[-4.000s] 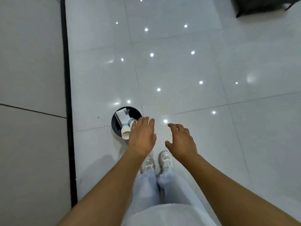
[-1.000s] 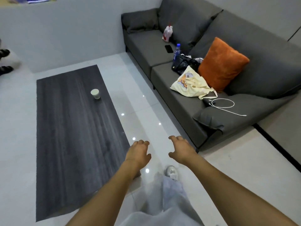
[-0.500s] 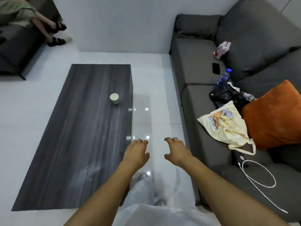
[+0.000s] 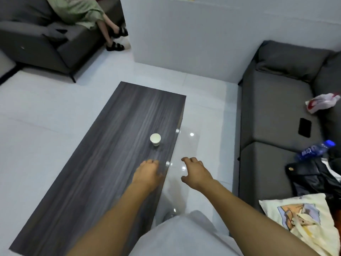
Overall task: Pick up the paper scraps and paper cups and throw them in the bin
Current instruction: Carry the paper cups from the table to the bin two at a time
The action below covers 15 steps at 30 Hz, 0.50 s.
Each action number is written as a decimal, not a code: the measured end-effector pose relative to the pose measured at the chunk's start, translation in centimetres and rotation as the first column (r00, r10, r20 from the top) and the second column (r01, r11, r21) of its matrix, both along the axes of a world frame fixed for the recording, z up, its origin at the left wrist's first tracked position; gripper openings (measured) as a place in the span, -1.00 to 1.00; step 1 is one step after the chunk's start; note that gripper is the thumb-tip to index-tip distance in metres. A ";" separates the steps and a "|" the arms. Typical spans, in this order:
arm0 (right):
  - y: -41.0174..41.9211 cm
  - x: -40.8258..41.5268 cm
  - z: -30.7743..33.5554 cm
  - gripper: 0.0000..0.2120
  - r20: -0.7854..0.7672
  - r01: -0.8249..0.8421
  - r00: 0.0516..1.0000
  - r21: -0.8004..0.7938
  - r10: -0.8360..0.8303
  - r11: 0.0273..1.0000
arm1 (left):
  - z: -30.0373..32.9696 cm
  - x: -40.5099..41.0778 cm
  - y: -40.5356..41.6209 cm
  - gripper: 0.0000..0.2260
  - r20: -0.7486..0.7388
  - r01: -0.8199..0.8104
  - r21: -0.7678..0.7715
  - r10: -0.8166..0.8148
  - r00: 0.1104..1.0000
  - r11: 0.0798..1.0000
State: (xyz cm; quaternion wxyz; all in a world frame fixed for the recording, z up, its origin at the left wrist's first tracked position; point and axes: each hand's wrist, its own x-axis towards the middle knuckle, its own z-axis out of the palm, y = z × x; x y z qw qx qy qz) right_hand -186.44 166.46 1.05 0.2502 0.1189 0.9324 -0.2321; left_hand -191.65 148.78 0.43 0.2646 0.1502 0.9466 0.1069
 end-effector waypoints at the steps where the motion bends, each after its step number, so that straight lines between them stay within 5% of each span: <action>1: 0.3 -2.1 -0.2 -0.37 -0.004 -0.022 1.000 -0.008 0.022 1.000 | -0.2 -1.5 0.0 -0.59 0.000 -0.032 -0.009 0.032 0.999 0.999; 15: 4.2 -25.3 -5.3 -0.45 0.075 -0.452 0.890 0.023 0.449 0.892 | -5.1 -15.9 4.6 -0.63 0.094 -0.465 -0.003 0.464 0.881 0.885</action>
